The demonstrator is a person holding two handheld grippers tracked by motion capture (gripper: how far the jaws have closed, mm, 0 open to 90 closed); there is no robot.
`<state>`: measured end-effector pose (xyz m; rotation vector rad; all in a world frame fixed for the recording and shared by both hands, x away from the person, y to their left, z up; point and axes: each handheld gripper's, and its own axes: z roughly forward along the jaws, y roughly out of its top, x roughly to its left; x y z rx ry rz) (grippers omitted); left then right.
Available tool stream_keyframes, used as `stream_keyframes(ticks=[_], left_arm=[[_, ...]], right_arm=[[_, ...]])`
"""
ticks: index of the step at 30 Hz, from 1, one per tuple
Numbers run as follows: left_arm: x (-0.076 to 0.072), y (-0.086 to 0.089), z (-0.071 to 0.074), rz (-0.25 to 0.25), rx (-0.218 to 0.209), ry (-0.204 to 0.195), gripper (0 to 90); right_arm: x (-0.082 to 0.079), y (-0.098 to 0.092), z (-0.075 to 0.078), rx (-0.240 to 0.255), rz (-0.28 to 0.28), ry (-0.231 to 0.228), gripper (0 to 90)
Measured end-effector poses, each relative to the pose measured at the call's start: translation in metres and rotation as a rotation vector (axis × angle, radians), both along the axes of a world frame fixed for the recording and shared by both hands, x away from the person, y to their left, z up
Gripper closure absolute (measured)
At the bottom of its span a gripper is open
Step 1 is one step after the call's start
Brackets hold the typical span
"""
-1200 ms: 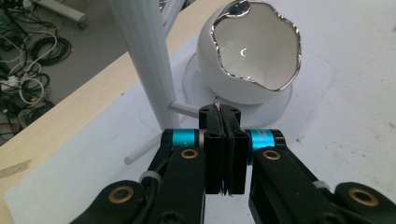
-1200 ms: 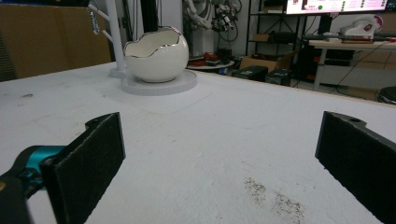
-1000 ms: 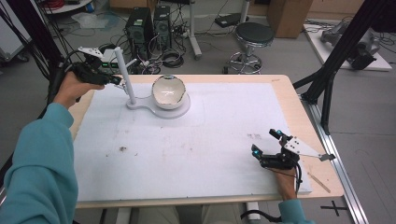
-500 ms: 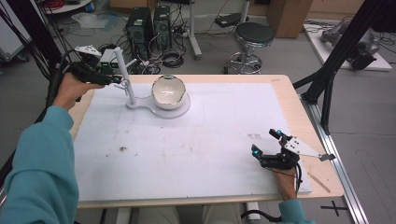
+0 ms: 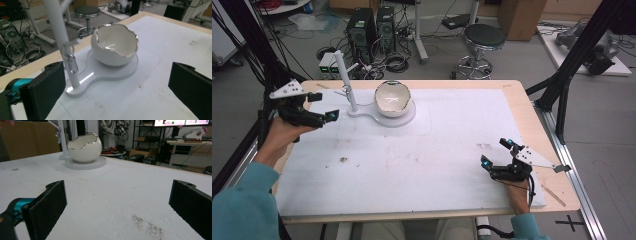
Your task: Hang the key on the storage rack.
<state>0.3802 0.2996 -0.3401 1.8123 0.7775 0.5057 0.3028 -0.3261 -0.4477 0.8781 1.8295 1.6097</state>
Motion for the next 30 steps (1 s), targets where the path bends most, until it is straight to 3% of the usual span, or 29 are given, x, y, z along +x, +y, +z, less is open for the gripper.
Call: stream_keyframes(ticks=[3,8,12,18,22,30], left_arm=[[-0.023,-0.008,-0.013,0.005,-0.012,-0.065,1.7],[-0.059,-0.022,-0.035,-0.048,-0.069,-0.115,1.7],[-0.080,-0.026,-0.051,-0.057,-0.091,-0.168,1.7],[-0.099,-0.024,-0.076,-0.048,-0.169,-0.202,1.7],[-0.110,-0.020,-0.094,-0.017,-0.218,-0.230,1.7],[-0.117,-0.015,-0.119,0.035,-0.247,-0.260,1.7]], right_arm=[[0.000,0.001,0.000,-0.004,0.000,-0.004,0.6],[0.000,0.001,0.000,-0.003,-0.002,-0.001,0.6],[-0.001,0.001,0.000,-0.013,-0.004,-0.008,0.6],[-0.001,0.002,0.000,-0.017,-0.005,-0.010,0.6],[-0.001,0.002,0.000,-0.020,-0.004,-0.008,0.6],[-0.001,0.003,0.000,-0.023,-0.003,-0.012,0.6]])
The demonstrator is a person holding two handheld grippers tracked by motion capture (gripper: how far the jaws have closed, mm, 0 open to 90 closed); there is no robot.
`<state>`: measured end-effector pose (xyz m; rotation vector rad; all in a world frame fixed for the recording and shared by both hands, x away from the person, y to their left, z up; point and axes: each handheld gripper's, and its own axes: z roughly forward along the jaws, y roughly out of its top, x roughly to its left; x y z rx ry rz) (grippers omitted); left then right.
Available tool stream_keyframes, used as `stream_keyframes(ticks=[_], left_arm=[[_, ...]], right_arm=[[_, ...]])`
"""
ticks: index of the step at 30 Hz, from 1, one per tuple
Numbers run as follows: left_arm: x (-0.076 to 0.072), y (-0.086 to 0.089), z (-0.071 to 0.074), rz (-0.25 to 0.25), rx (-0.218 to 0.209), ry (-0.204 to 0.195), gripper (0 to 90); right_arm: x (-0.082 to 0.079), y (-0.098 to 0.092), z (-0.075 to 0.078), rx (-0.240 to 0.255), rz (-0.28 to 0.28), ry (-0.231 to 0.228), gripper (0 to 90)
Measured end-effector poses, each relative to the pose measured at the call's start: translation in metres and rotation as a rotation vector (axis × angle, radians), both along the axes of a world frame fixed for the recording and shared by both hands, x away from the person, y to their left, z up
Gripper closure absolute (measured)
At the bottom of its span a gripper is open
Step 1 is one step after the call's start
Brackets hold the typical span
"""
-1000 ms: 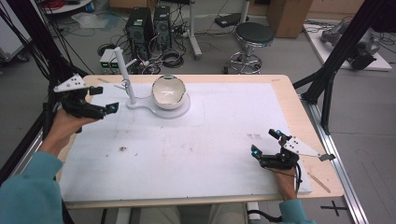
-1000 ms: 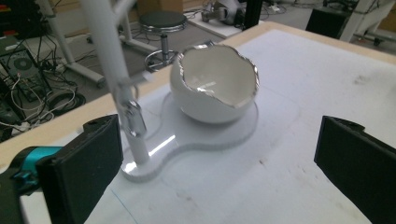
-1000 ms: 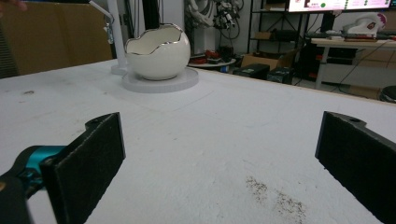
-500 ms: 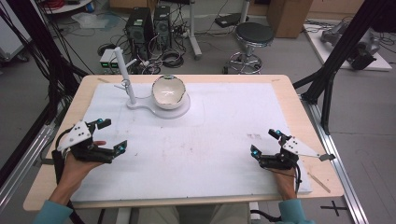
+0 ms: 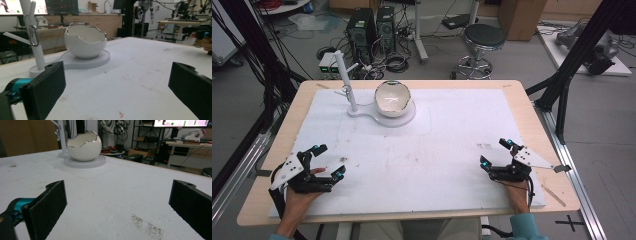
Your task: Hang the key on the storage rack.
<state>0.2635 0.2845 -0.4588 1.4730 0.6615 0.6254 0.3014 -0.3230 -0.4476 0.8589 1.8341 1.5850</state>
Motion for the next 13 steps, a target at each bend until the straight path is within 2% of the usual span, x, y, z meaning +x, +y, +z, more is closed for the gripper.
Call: stream_keyframes(ticks=[3,5,13], left_arm=[[-0.0024,0.0012,-0.0019,0.007,-0.013,-0.036,1.7],[-0.0035,0.0025,-0.0026,0.019,-0.028,-0.045,1.7],[-0.0030,0.0022,-0.0028,0.036,-0.029,-0.033,1.7]], right_arm=[[0.0001,-0.0002,0.0000,0.000,0.002,0.000,0.6],[-0.0002,0.0001,0.0000,-0.002,0.001,0.001,0.6],[-0.0006,0.0010,0.0000,-0.017,0.002,-0.008,0.6]])
